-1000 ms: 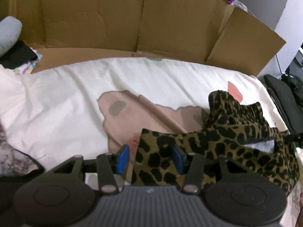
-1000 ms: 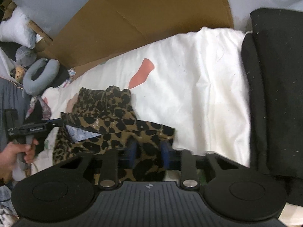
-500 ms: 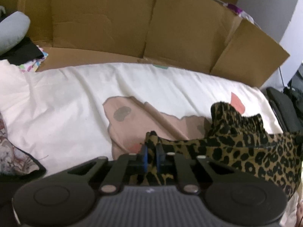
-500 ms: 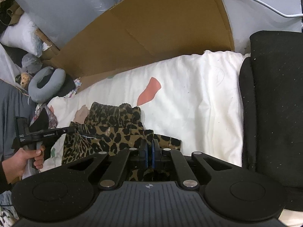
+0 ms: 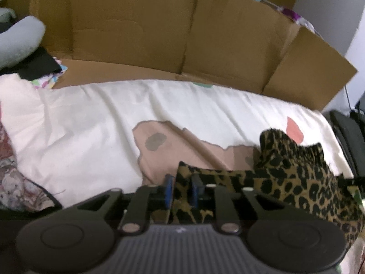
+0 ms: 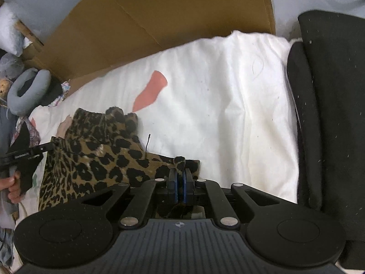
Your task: Fold clothes
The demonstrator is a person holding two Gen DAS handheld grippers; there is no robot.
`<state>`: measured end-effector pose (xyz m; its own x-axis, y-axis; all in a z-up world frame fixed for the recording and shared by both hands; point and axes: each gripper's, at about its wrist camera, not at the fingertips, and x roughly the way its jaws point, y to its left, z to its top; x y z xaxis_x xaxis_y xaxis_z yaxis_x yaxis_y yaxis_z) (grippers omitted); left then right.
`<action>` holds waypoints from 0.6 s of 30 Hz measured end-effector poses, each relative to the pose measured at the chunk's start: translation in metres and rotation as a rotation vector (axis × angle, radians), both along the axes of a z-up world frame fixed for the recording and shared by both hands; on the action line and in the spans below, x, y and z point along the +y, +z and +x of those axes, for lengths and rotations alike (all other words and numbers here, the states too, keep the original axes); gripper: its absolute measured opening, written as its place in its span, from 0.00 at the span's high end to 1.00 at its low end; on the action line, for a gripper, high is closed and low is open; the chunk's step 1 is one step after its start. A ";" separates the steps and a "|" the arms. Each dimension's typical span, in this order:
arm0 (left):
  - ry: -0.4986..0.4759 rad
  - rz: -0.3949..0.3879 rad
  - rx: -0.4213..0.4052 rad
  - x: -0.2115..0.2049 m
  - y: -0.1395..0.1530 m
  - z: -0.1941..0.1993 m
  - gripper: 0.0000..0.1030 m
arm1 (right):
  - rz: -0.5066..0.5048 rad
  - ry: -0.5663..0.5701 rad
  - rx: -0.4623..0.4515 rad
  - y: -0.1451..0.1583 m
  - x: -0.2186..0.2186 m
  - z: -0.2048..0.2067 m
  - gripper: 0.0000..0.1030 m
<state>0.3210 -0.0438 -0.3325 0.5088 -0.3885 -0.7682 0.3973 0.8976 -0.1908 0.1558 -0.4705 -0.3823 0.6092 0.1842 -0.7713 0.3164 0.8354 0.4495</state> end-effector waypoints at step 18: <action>-0.094 0.052 0.014 -0.017 -0.022 0.007 0.69 | -0.028 0.053 0.010 -0.007 0.010 -0.002 0.58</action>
